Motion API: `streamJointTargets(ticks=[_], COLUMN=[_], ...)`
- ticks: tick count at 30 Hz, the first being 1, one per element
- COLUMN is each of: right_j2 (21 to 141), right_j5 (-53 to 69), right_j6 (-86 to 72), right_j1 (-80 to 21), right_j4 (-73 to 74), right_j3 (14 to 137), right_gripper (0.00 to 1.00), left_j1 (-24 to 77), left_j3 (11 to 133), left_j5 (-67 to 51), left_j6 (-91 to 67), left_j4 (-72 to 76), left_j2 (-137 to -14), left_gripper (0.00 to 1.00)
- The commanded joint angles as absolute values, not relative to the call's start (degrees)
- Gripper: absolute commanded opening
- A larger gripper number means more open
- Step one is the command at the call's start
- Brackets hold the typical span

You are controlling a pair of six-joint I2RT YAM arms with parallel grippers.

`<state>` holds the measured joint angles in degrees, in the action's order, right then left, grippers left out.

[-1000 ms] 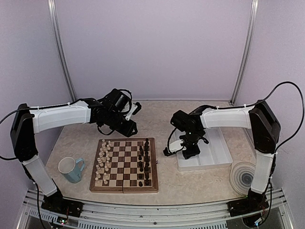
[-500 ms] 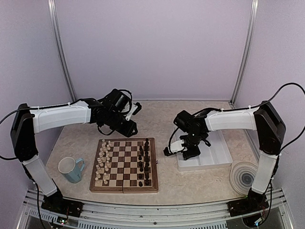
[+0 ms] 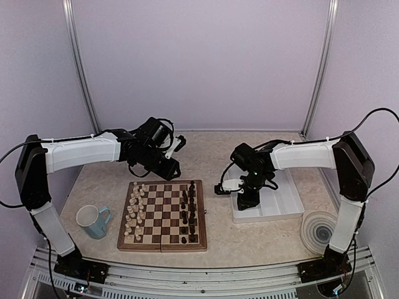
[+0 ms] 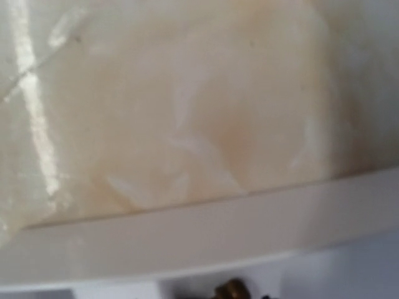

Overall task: Set up the chess pieces on the board
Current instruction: Move the pawn to the storage box, then pick up the pawn from the storage box.

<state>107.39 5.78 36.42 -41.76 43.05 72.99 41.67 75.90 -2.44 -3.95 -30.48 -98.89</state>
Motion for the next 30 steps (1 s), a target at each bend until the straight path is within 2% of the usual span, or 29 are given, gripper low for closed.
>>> streamJointTargets(ticks=[1, 15, 24, 30], right_j2=[107.06, 110.64, 111.63, 112.92], right_j5=[4.16, 3.76, 6.13, 10.48], right_j6=[33.21, 31.02, 29.97, 29.17], right_j1=[-40.74, -38.94, -36.75, -36.63], right_j4=[44.02, 44.32, 44.96, 45.31], right_j3=[71.56, 71.41, 72.79, 74.85], right_gripper=[0.43, 0.41, 0.31, 0.32], left_j1=[41.92, 41.92, 41.84, 41.84], left_j3=[75.87, 76.11, 76.38, 76.54], left_j5=[-2.94, -3.39, -3.62, -4.02], left_j6=[-3.69, -3.6, -3.52, -3.56], left_j4=[-31.08, -31.59, -31.86, -32.04], left_j2=[-99.84, -100.62, -101.05, -101.42], left_gripper=[0.35, 0.35, 0.34, 0.34])
